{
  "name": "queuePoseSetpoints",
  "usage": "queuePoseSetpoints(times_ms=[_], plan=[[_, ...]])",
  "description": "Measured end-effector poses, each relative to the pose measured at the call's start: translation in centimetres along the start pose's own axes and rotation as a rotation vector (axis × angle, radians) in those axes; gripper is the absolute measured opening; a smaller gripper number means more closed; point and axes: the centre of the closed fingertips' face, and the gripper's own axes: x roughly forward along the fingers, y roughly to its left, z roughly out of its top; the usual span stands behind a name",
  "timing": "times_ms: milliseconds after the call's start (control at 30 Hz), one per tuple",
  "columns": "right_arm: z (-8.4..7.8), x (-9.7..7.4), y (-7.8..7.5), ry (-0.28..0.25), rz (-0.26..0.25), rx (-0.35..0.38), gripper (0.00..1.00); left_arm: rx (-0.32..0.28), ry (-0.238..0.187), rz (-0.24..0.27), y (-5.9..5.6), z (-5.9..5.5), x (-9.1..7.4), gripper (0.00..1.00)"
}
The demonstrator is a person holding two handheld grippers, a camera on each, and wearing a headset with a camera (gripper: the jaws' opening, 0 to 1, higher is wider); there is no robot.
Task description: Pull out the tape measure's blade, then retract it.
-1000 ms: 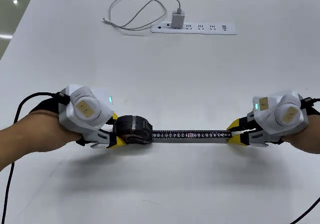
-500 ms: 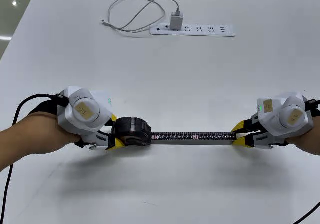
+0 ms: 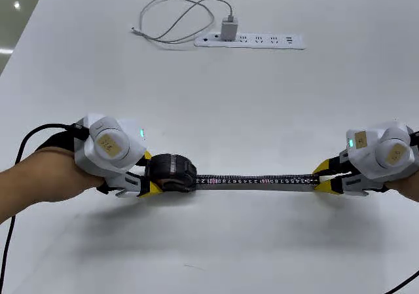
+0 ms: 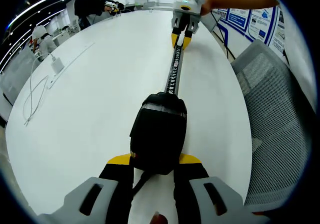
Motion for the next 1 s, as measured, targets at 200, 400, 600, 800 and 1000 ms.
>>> queuePoseSetpoints(times_ms=[200,400,600,800,1000], plan=[[-0.14,-0.25,-0.06,0.006,-0.007,-0.003,0.08,0.0,-0.001,0.002,0.03,0.0,0.02,0.25],[-0.51,-0.31,-0.18,0.021,-0.01,-0.005,0.08,0.003,0.002,0.003,0.02,0.0,0.01,0.25],[-0.51,-0.21,-0.11,0.028,-0.009,-0.015,0.08,0.003,0.001,0.005,0.01,0.05,0.03,0.26],[-0.73,0.13,0.12,0.042,-0.004,-0.012,0.09,0.011,0.002,0.014,0.0,0.22,0.04,0.26],[-0.77,-0.05,0.0,0.049,0.001,-0.026,0.09,0.008,0.003,0.023,0.01,0.31,0.03,0.27]])
